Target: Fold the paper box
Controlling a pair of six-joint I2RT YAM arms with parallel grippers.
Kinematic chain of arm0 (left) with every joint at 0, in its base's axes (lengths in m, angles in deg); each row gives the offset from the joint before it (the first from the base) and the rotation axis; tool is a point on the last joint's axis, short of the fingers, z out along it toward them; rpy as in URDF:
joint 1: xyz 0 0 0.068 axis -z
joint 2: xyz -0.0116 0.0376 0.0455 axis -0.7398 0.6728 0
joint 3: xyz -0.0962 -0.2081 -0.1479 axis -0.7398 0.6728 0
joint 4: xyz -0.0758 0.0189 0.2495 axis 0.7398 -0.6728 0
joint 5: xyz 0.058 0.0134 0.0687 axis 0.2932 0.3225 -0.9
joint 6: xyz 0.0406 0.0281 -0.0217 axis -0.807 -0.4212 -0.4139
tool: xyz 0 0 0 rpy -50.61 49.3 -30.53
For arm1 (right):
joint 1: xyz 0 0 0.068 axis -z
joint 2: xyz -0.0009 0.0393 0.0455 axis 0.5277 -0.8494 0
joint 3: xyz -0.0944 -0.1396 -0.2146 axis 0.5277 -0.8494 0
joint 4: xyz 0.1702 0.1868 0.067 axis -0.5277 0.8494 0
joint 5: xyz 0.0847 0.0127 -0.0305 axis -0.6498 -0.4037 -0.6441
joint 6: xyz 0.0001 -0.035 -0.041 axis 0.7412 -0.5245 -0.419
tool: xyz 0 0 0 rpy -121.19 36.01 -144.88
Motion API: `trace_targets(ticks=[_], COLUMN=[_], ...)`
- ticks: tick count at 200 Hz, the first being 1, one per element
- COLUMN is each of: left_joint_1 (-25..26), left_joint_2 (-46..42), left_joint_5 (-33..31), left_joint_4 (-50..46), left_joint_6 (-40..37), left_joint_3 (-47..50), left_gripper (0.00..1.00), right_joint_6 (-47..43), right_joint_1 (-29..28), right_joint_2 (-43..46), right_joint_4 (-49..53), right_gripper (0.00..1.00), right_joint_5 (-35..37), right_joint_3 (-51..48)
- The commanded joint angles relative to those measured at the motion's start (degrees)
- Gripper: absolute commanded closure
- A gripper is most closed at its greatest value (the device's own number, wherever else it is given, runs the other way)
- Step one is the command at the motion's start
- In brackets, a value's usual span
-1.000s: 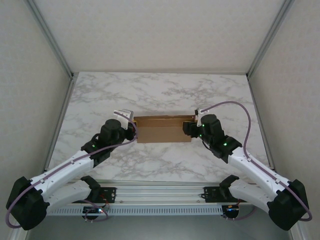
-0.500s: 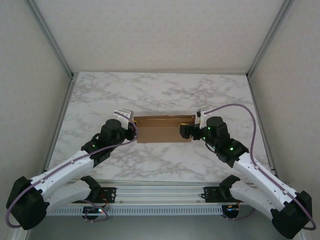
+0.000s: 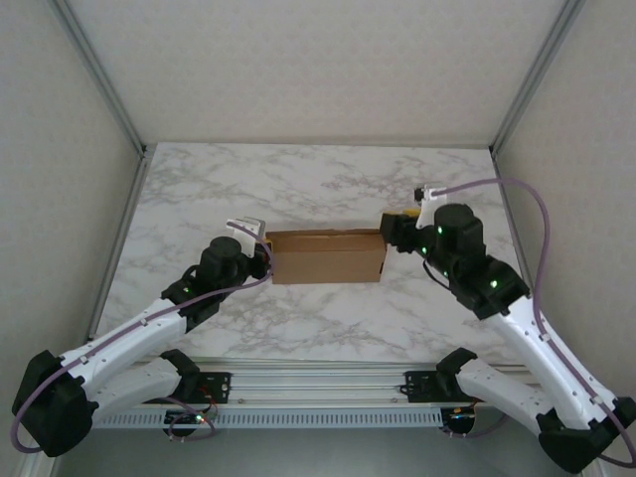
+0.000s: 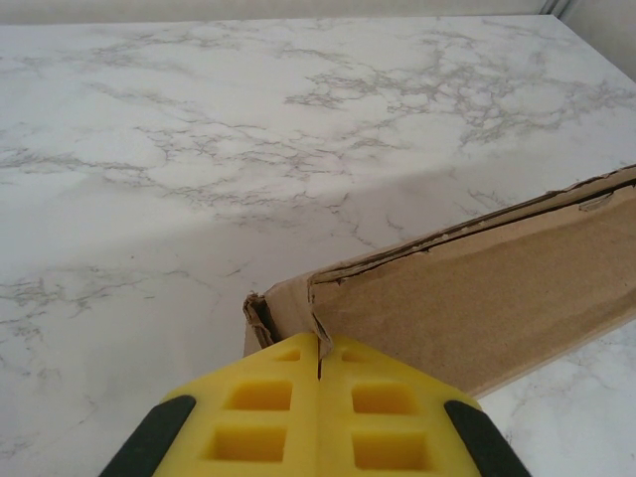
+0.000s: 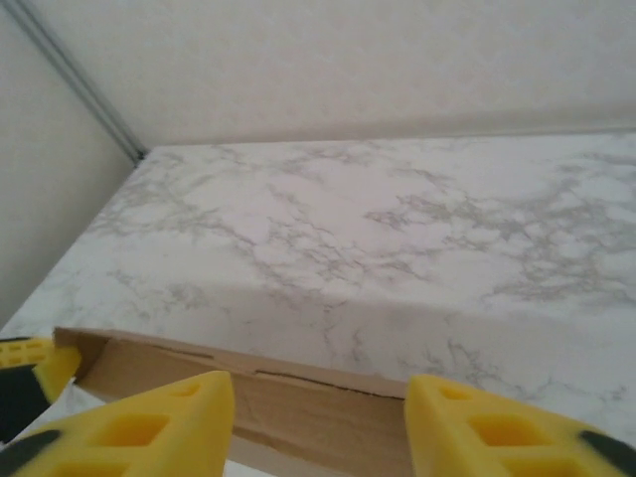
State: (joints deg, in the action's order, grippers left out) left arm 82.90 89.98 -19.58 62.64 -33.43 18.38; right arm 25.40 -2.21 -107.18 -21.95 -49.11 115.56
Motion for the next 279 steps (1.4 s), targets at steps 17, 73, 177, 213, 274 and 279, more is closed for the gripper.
trace_targets(ticks=[17,73,177,213,274,279], left_joint_1=[0.86,0.86,0.94,0.88,1.03,0.98], left_joint_2=[1.04,1.3,1.43,1.45,0.82,0.63], left_joint_5=[0.81,1.18,1.25,1.3,0.99,0.95], left_joint_4=[-10.4,-10.91,-11.46,-11.18,-11.44,-11.55], left_joint_6=[-0.12,-0.03,0.58,0.63,0.94,0.94], left_joint_3=[1.14,0.49,0.25,0.38,0.0,-0.21], left_gripper=[1.0,1.0,1.0,1.0,1.0,1.0], right_joint_6=[10.71,27.14,20.19,17.93,15.25,15.16], right_joint_1=[5.42,11.2,10.29,10.24,8.46,8.4], right_joint_2=[-10.61,-15.79,-20.51,-19.95,-19.15,-19.1], right_joint_4=[13.18,12.36,12.24,8.7,6.52,6.37], right_gripper=[0.55,0.52,0.54,0.59,0.69,0.7], right_joint_5=[-7.42,-16.38,-11.4,-12.25,-12.13,-11.97], right_joint_3=[9.8,10.23,5.11,1.92,-2.52,-2.95])
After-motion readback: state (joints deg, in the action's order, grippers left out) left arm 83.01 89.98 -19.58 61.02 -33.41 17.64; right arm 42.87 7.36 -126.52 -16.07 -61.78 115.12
